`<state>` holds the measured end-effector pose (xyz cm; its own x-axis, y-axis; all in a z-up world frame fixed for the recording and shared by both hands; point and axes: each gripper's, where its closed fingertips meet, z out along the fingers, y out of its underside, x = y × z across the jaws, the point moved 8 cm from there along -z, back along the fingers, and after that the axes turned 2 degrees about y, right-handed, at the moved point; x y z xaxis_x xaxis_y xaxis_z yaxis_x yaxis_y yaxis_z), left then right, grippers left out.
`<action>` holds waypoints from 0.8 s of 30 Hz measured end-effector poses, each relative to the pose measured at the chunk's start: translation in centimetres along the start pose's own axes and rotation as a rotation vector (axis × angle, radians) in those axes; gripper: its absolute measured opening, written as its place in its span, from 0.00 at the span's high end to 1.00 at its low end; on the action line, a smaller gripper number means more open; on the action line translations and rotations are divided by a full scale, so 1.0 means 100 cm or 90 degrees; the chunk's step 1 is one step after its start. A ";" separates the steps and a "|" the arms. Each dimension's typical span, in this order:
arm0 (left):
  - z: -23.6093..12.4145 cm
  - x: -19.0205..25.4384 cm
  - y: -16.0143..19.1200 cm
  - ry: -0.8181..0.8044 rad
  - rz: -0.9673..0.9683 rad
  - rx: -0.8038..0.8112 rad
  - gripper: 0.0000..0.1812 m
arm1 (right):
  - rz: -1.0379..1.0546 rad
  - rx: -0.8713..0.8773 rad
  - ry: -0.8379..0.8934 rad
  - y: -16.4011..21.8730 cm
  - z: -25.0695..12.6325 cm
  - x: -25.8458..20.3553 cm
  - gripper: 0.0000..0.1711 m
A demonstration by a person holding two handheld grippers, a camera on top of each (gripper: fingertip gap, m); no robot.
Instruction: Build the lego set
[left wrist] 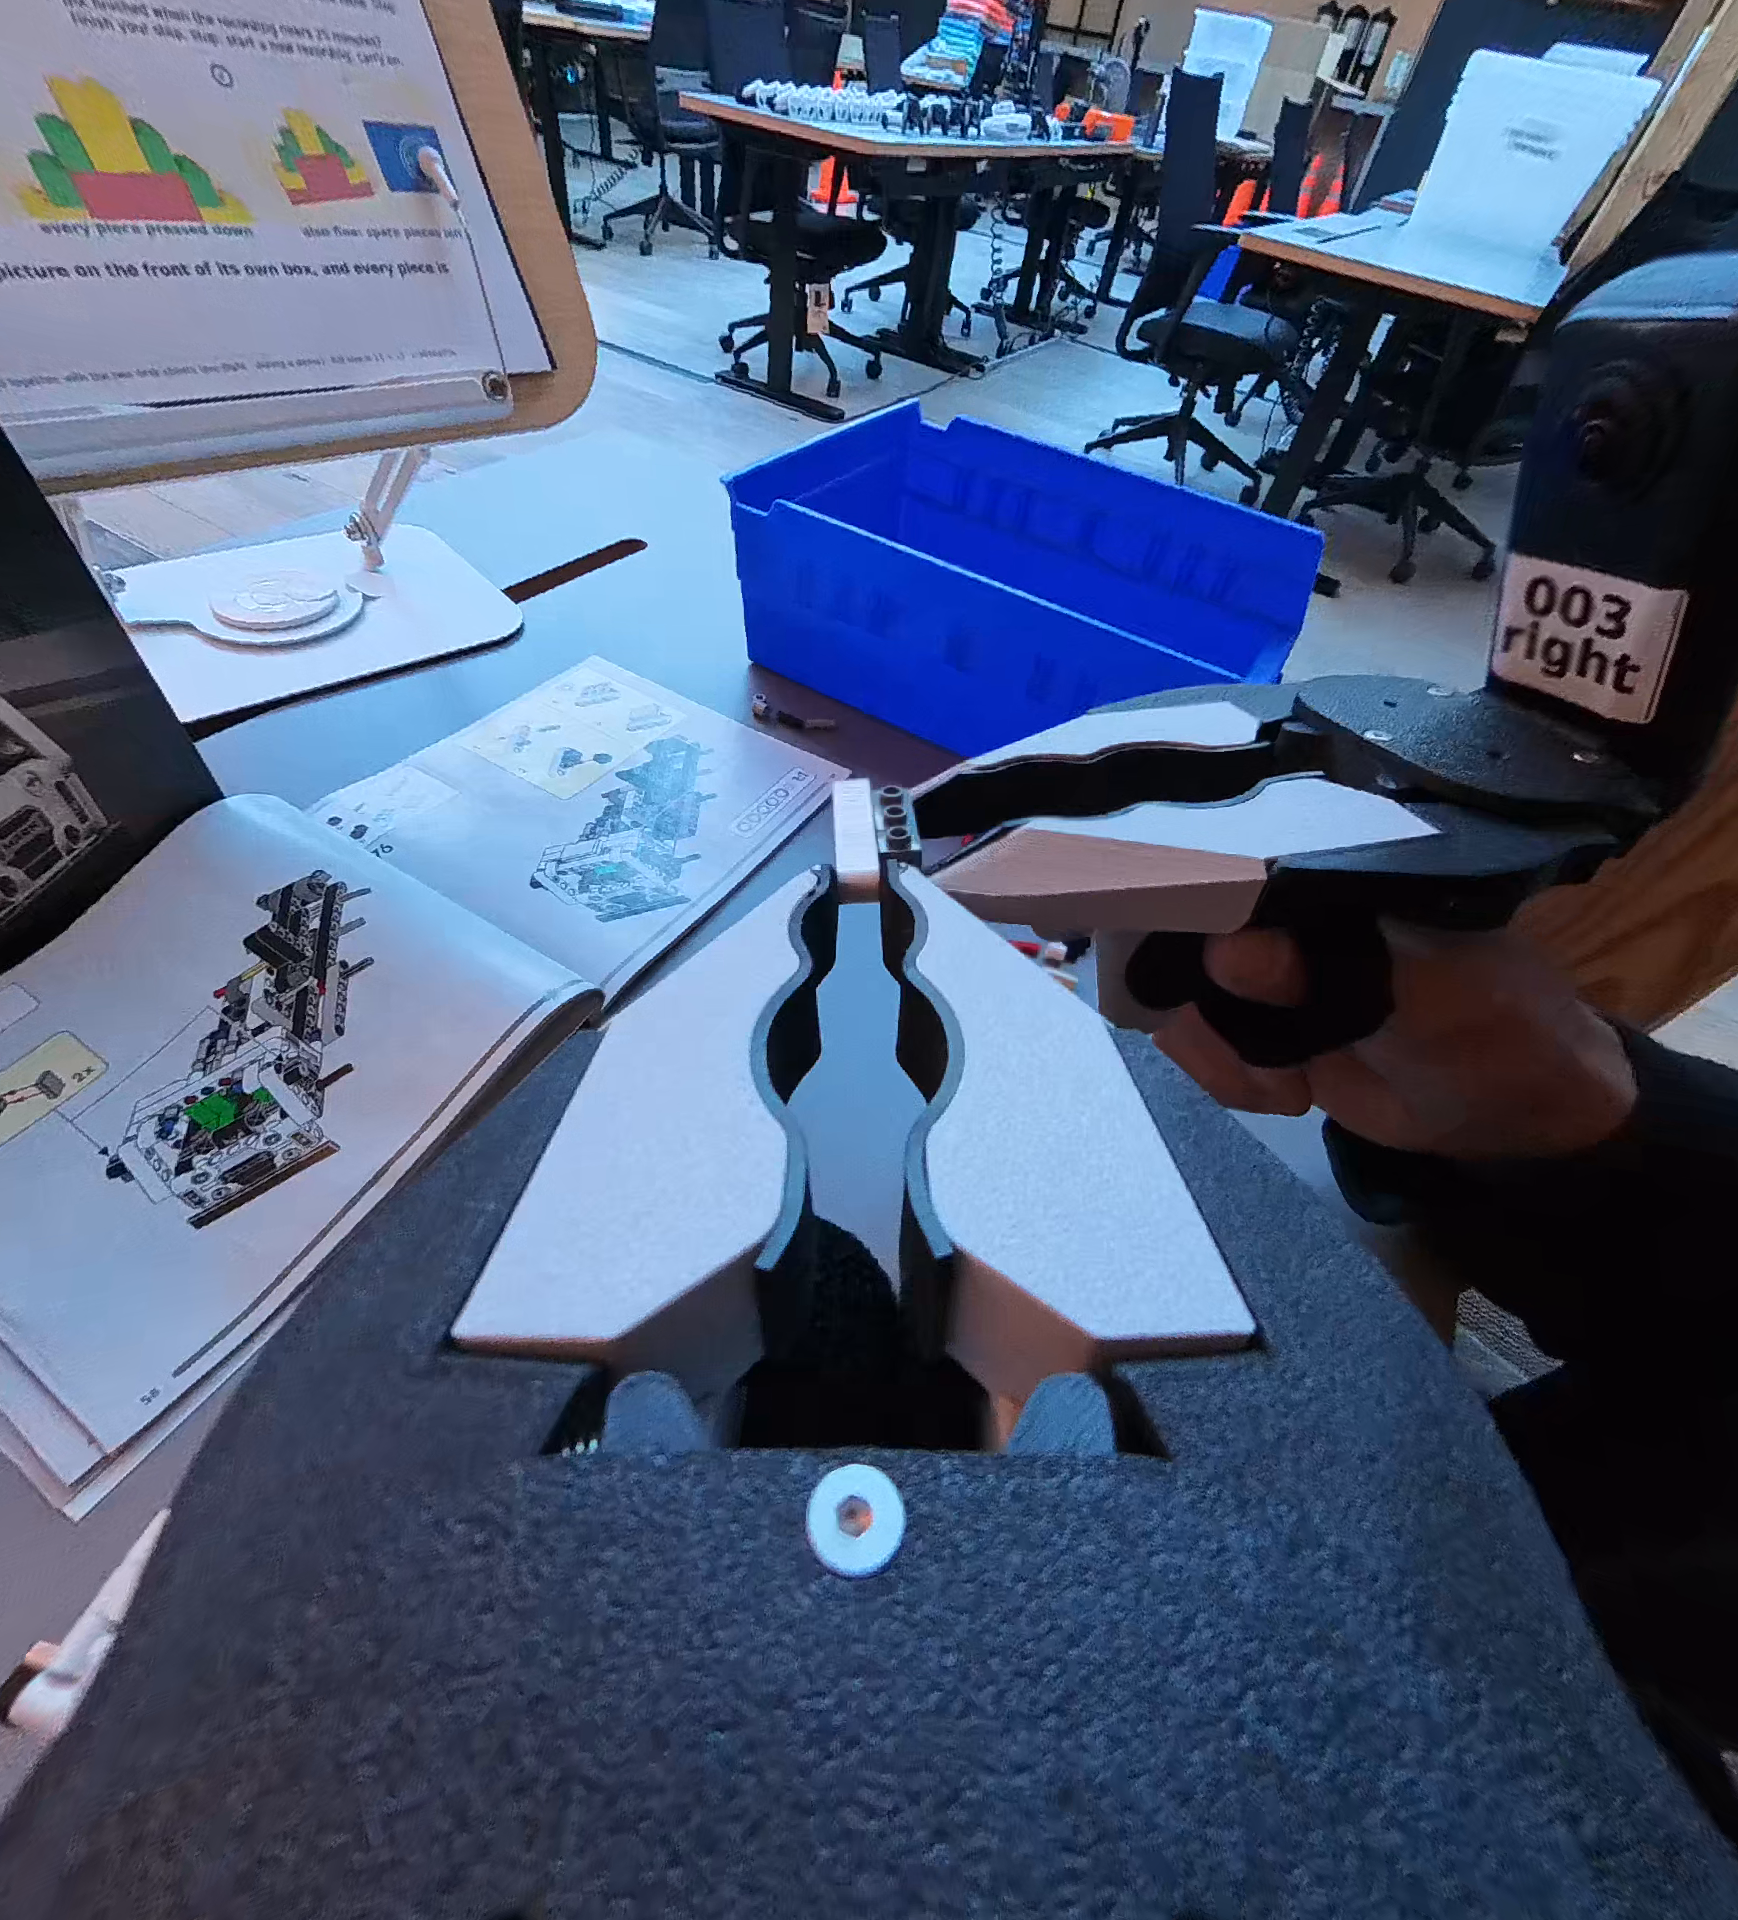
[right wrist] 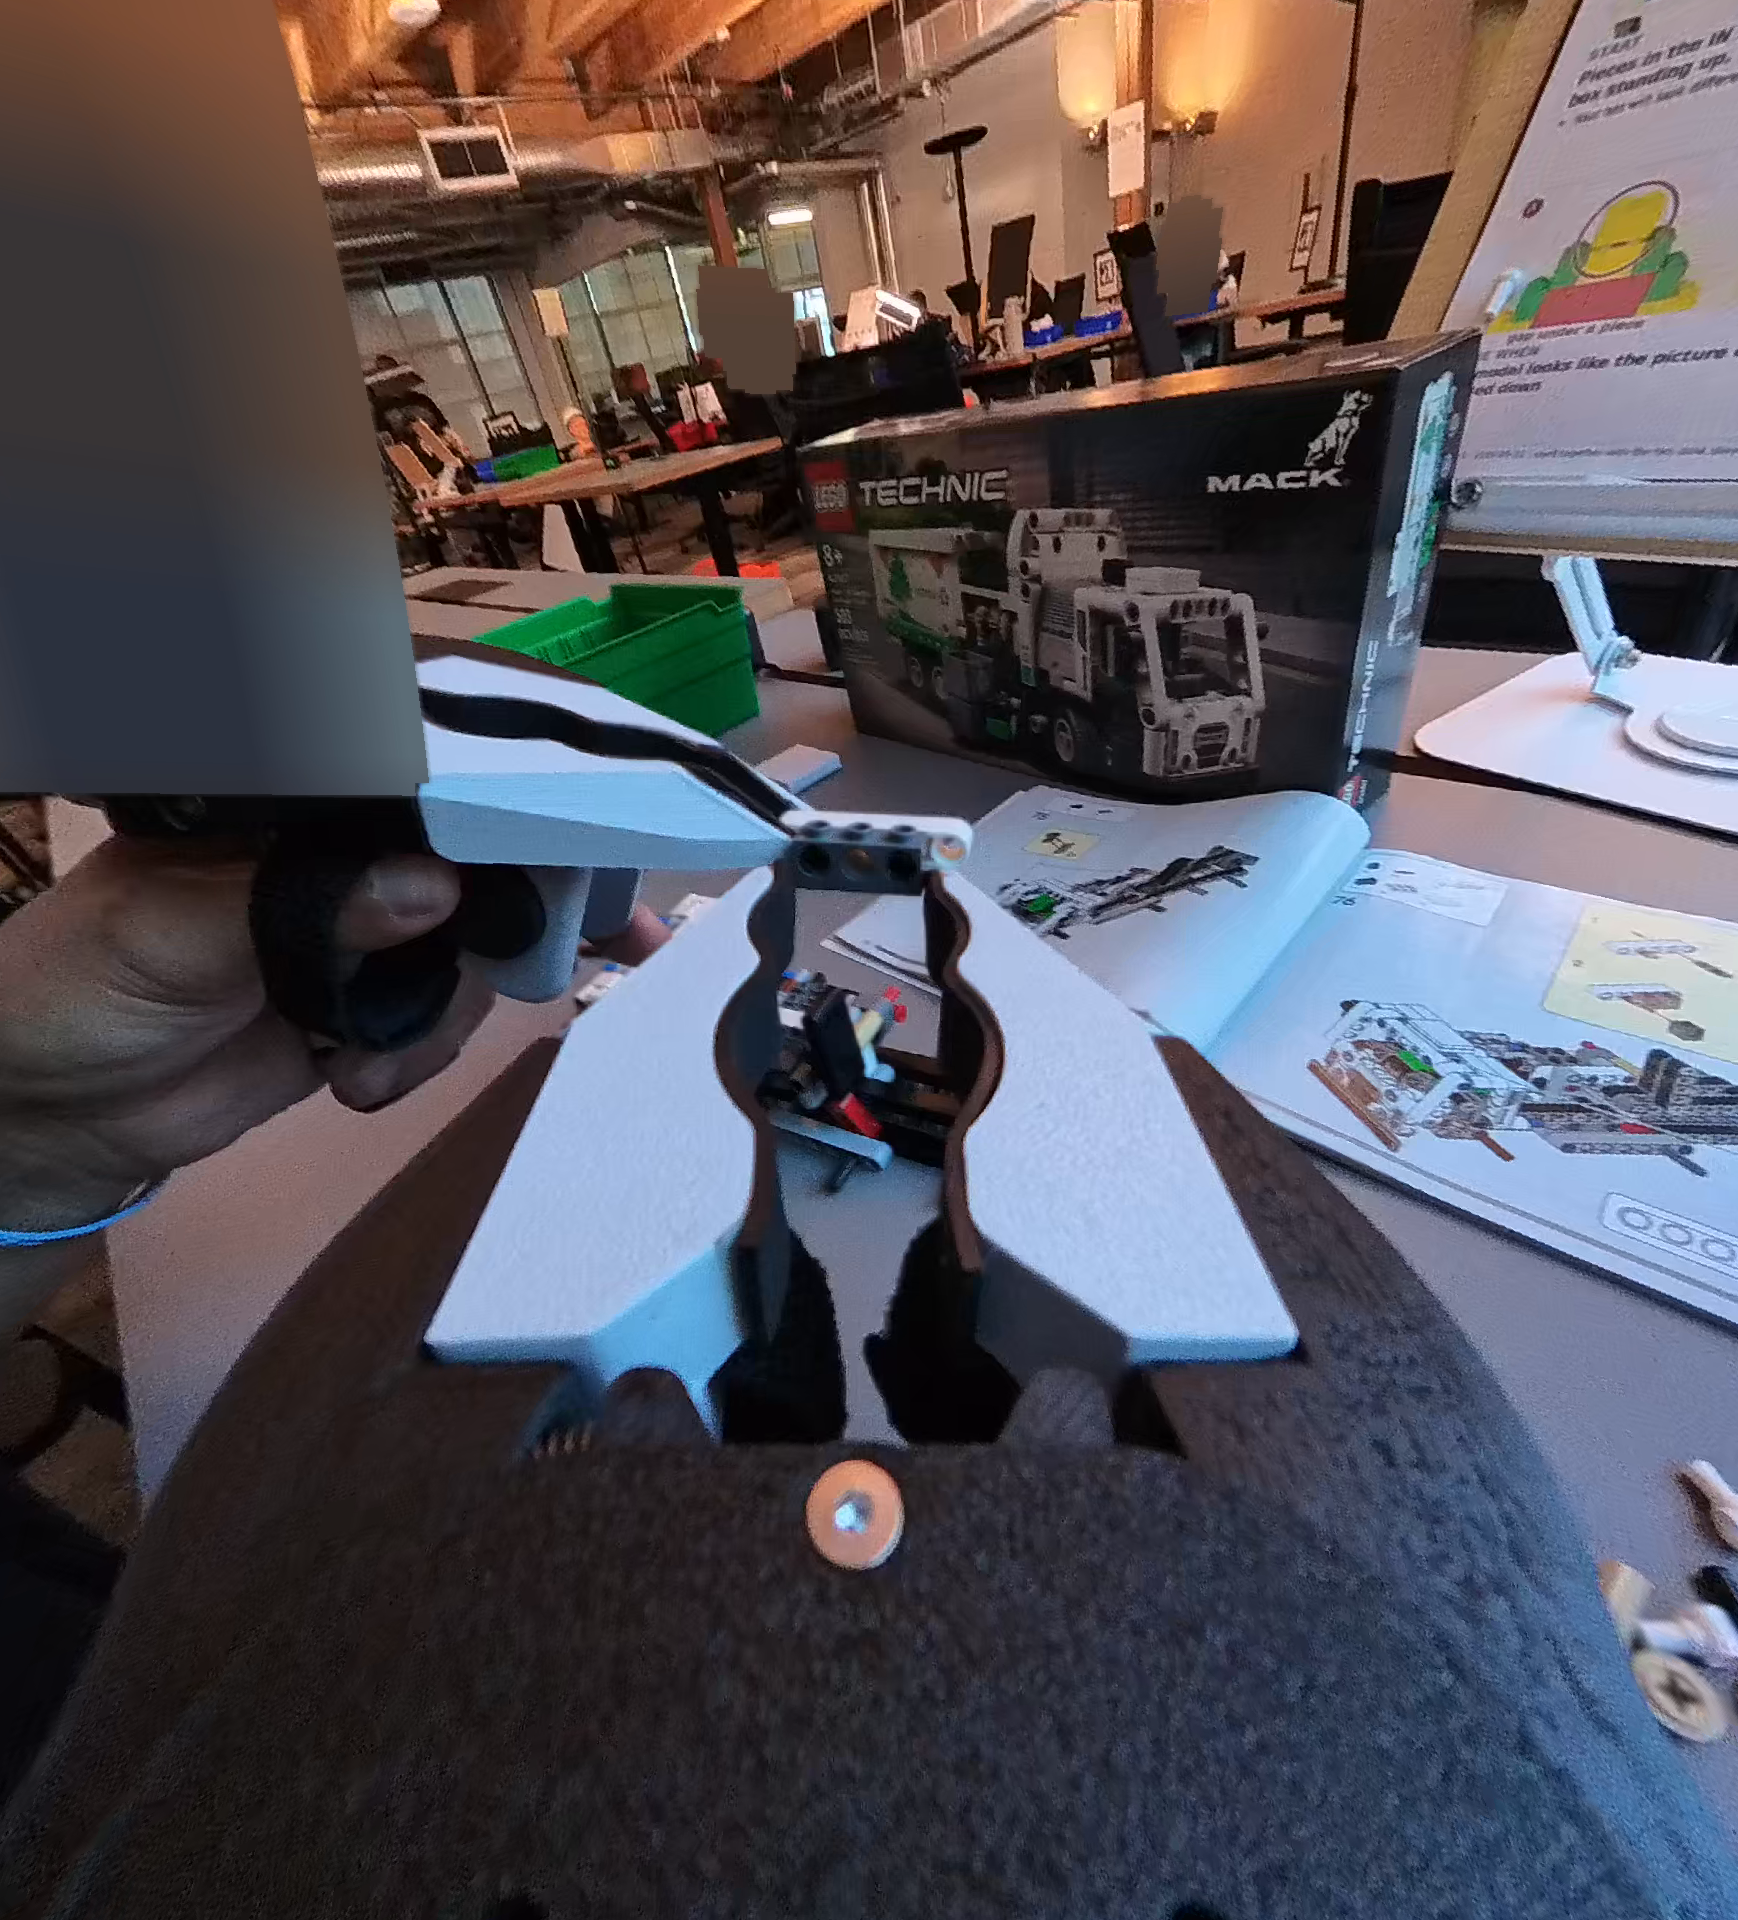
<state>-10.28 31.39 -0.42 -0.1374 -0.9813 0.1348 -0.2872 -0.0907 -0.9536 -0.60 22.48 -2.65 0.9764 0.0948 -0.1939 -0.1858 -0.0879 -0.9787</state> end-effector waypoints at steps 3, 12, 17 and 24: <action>-0.006 0.006 -0.002 0.003 0.010 0.004 0.96 | 0.017 0.020 -0.029 -0.001 -0.004 -0.003 0.86; -0.010 0.014 -0.001 -0.079 0.086 0.001 0.97 | 0.100 0.023 -0.086 -0.001 -0.006 -0.003 0.83; -0.006 0.015 0.004 -0.074 0.049 -0.021 0.96 | -0.156 0.006 0.029 -0.001 -0.014 -0.010 0.76; 0.005 0.001 0.024 -0.065 -0.050 -0.122 0.96 | -0.578 -0.152 0.138 0.026 0.000 -0.021 0.83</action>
<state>-10.48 30.99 -2.80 -0.0137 -0.9854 0.1695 -0.4699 -0.1433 -0.8710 -3.15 22.03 -4.81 0.7400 0.0426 0.6712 0.6548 -0.2738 -0.7045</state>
